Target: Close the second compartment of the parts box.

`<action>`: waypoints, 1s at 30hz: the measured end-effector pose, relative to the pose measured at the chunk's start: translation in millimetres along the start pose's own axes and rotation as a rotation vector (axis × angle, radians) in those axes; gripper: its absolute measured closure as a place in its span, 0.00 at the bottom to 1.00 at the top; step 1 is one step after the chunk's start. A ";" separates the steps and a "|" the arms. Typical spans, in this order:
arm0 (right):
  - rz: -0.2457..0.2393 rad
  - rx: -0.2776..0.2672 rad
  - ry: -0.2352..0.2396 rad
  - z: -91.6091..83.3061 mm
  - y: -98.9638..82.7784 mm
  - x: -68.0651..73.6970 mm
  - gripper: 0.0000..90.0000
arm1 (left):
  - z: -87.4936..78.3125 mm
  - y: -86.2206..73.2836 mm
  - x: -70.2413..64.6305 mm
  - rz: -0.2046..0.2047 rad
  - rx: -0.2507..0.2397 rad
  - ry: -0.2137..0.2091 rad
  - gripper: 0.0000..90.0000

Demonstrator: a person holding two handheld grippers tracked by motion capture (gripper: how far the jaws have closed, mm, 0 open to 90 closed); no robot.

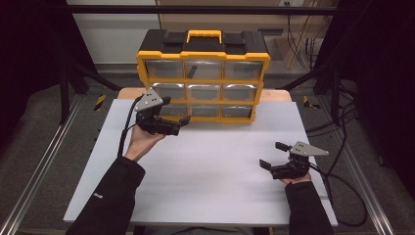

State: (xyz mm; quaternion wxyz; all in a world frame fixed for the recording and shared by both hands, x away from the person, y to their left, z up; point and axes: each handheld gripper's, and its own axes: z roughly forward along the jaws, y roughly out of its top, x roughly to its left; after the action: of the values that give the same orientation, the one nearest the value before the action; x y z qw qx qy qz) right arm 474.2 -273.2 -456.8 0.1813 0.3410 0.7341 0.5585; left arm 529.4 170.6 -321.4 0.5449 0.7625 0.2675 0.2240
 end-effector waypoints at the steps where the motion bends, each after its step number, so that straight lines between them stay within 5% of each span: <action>1: -0.001 -0.001 0.000 0.0 0.0 -0.1 0.00 | -1.2 -3.2 -0.3 -0.004 -0.003 -0.002 0.02; 30: -0.002 0.010 -0.006 1.6 -1.1 0.0 0.00 | -40.0 -90.3 -0.3 -0.038 -0.012 -0.017 0.02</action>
State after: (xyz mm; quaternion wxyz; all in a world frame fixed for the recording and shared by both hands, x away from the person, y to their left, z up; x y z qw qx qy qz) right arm 474.9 -272.2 -458.3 0.1822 0.3429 0.7368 0.5536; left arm 489.1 222.6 -395.1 0.5560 0.7558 0.2759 0.2086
